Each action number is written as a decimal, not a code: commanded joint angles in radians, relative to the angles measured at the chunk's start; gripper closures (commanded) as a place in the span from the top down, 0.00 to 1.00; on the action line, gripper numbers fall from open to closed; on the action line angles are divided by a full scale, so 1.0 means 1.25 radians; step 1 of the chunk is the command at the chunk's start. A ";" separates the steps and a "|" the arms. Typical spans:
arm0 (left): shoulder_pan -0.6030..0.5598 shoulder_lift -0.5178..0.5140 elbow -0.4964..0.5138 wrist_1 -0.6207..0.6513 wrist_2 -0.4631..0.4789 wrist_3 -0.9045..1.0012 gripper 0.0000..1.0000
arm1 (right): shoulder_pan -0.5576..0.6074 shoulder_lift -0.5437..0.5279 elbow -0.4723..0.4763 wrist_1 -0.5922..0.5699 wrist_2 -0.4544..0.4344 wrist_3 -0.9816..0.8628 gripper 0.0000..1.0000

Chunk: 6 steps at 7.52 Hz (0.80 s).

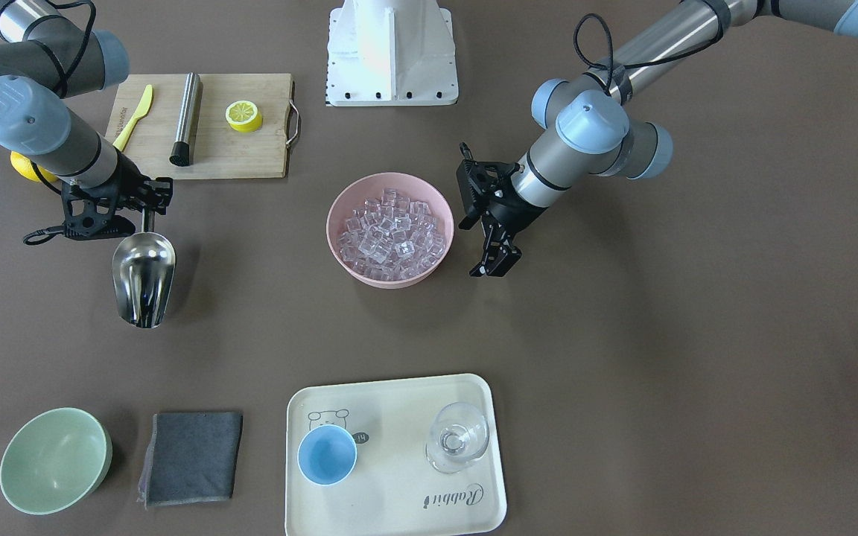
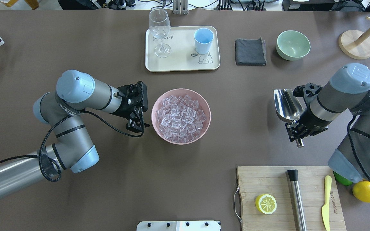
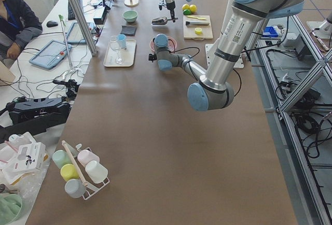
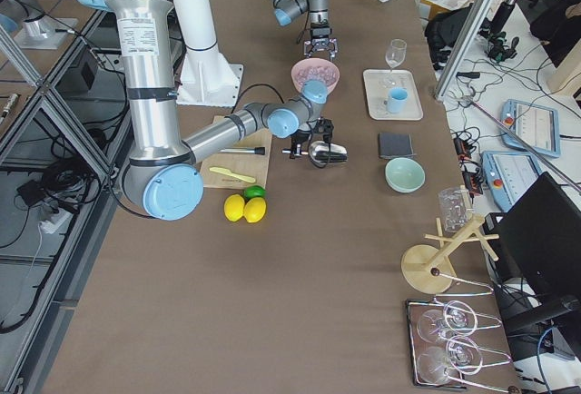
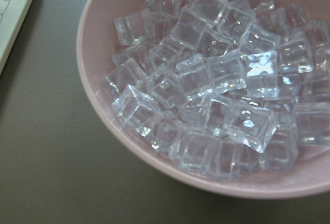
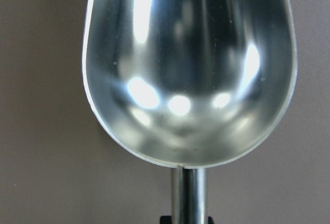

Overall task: Put ice in cup with scoop
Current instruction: 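Lift the scoop with the right gripper and swing it toward the ice bowl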

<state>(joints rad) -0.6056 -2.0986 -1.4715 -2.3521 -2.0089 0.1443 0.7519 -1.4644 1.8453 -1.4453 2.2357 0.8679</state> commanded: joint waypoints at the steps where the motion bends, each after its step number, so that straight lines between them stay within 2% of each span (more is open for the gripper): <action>1: 0.021 -0.036 0.041 -0.022 -0.003 0.005 0.98 | 0.041 0.001 0.093 -0.062 -0.005 -0.027 0.00; 2: 0.030 -0.038 0.047 -0.022 -0.009 0.021 0.98 | 0.080 0.002 0.127 -0.089 -0.009 -0.086 0.00; 4: 0.030 -0.038 0.063 -0.019 -0.046 0.086 0.98 | 0.138 0.009 0.155 -0.148 -0.012 -0.341 0.00; 5: 0.028 -0.036 0.065 -0.016 -0.059 0.086 0.98 | 0.140 0.058 0.156 -0.224 -0.030 -0.431 0.00; 6: 0.019 -0.037 0.071 -0.016 -0.076 0.086 0.98 | 0.140 0.124 0.156 -0.347 -0.071 -0.570 0.00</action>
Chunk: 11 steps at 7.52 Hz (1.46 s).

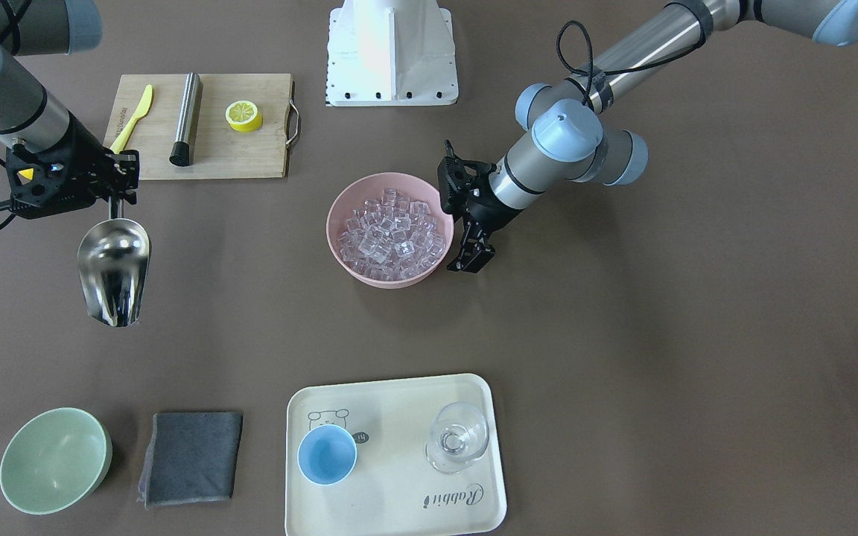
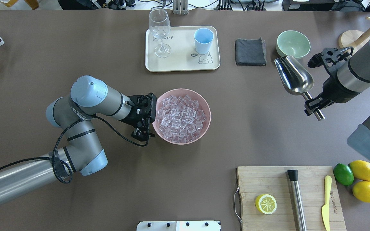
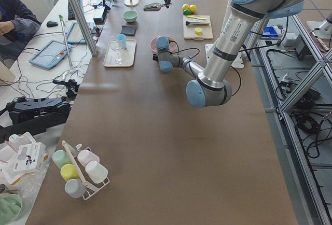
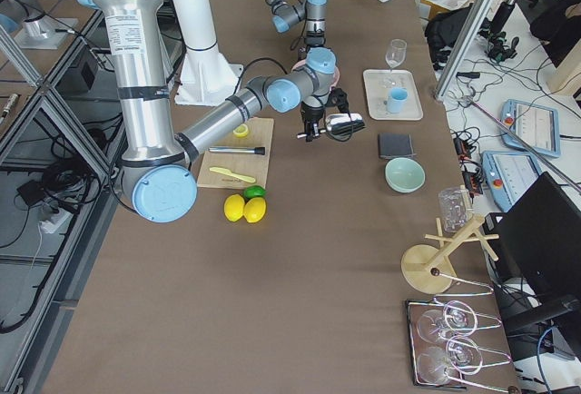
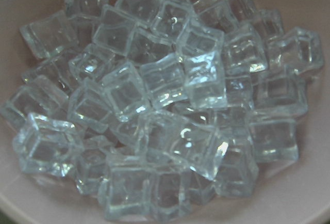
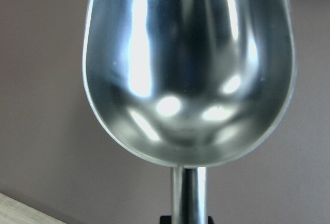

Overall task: Put ice in cup with scoop
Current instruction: 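Lift the scoop with the right gripper and swing it toward the ice bowl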

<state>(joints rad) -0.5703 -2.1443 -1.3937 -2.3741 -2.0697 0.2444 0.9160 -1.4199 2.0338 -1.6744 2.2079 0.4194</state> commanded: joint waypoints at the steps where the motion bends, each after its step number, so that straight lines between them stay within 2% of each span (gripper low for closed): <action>1: -0.019 -0.001 0.012 0.002 -0.036 0.004 0.98 | 0.008 0.135 0.009 -0.261 -0.110 -0.349 0.00; 2: -0.027 -0.007 0.019 0.007 -0.041 0.004 0.98 | 0.008 0.150 0.028 -0.326 -0.155 -0.450 0.00; 6: -0.030 -0.055 0.060 0.019 -0.048 0.012 0.98 | 0.001 0.299 0.031 -0.579 -0.243 -0.734 0.00; 8: -0.027 -0.055 0.061 0.019 -0.053 0.012 0.98 | -0.039 0.426 0.019 -0.755 -0.279 -0.792 0.00; 9: -0.027 -0.055 0.061 0.019 -0.053 0.012 0.98 | -0.058 0.484 -0.014 -0.814 -0.294 -0.833 0.00; 11: -0.026 -0.054 0.061 0.019 -0.057 0.012 0.98 | -0.114 0.596 -0.136 -0.861 -0.324 -0.868 0.00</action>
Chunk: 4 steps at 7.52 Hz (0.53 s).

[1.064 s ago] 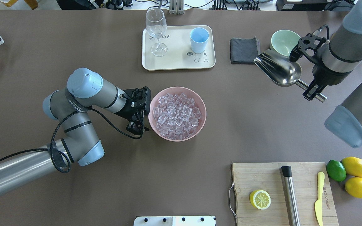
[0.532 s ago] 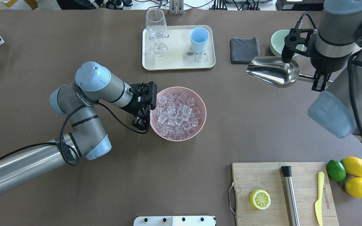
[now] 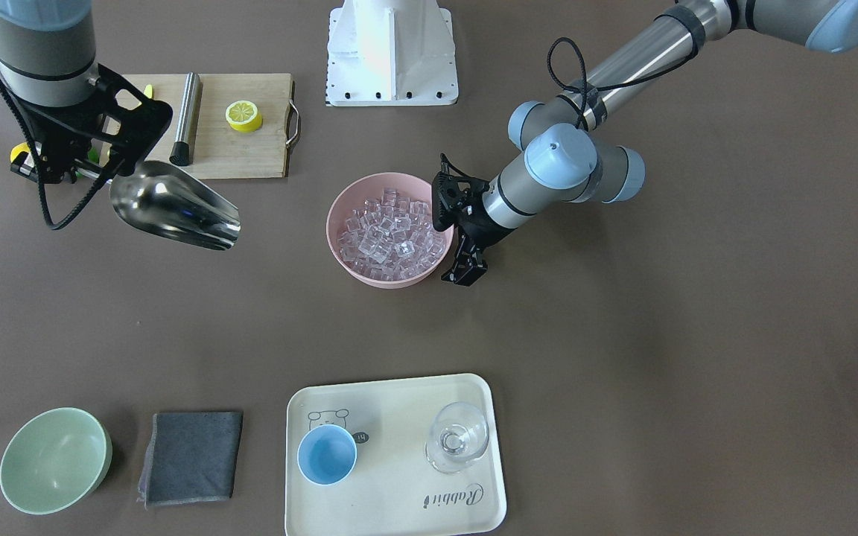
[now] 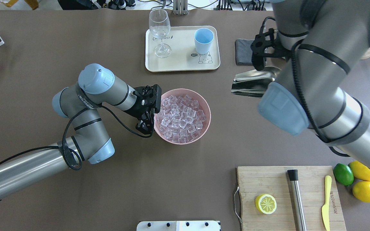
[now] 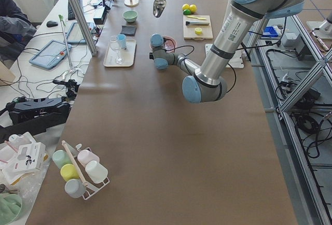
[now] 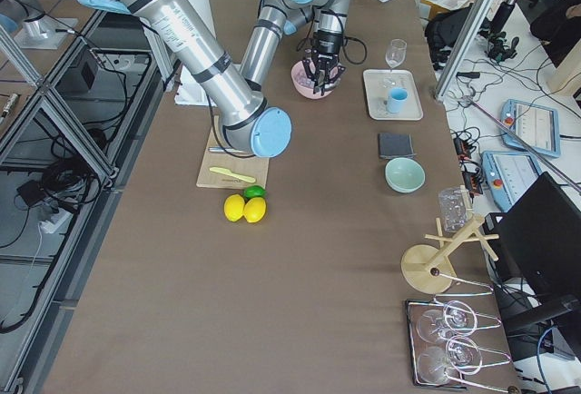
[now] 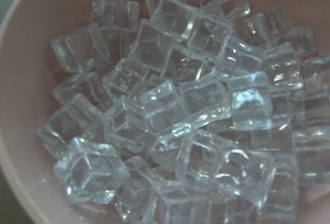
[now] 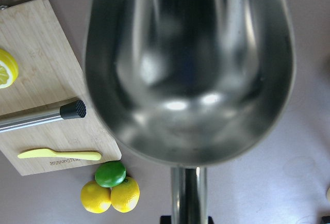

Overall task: Put ice in cup with scoop
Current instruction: 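Lower the scoop into the pink bowl beside the left gripper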

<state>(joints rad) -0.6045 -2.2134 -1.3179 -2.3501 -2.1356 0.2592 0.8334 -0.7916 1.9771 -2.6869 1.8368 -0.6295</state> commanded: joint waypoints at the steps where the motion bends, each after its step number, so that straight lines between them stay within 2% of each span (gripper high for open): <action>1: 0.000 0.001 -0.001 0.000 -0.005 -0.002 0.98 | -0.083 0.113 -0.130 -0.051 -0.041 -0.024 0.00; 4: 0.000 0.002 -0.003 -0.001 -0.002 -0.004 0.98 | -0.163 0.151 -0.198 -0.047 -0.079 0.024 0.00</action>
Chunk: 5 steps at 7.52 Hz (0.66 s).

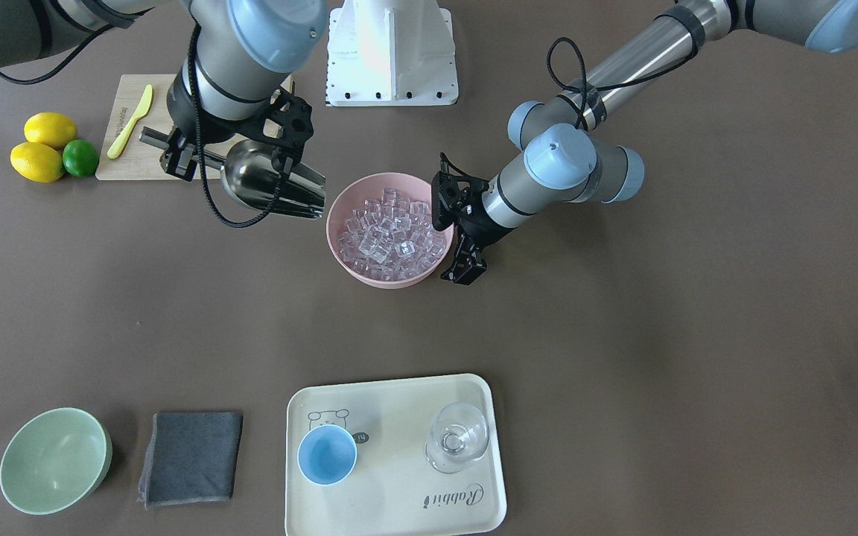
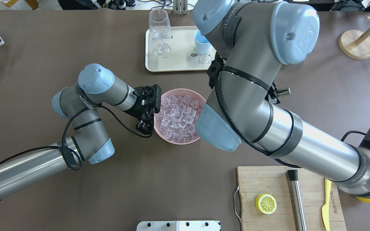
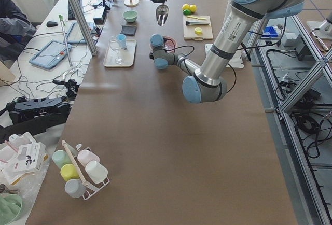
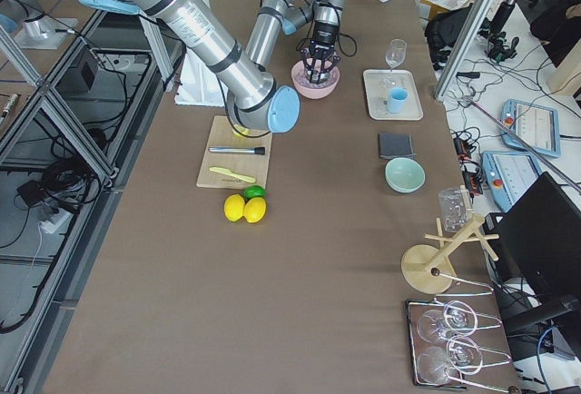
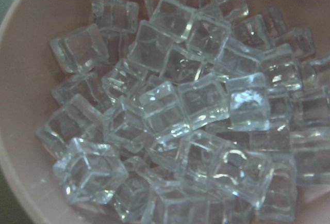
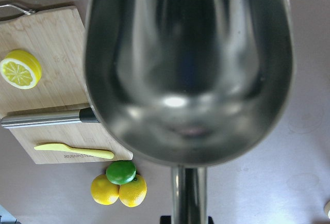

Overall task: Put ice in cup with scoop
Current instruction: 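Lower the scoop into the pink bowl beside the left gripper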

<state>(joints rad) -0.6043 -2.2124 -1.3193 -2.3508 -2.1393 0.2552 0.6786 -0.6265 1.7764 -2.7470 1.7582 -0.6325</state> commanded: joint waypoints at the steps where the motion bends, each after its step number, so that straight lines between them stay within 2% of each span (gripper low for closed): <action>1: -0.001 0.002 -0.005 -0.001 0.001 0.000 0.98 | -0.049 0.018 -0.054 0.007 -0.023 0.029 0.00; 5: -0.001 0.002 -0.006 -0.001 0.002 0.000 0.98 | -0.074 0.023 -0.107 0.028 -0.031 0.070 0.00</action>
<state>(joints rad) -0.6059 -2.2105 -1.3253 -2.3516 -2.1383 0.2546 0.5996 -0.6032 1.6747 -2.7349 1.7275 -0.5745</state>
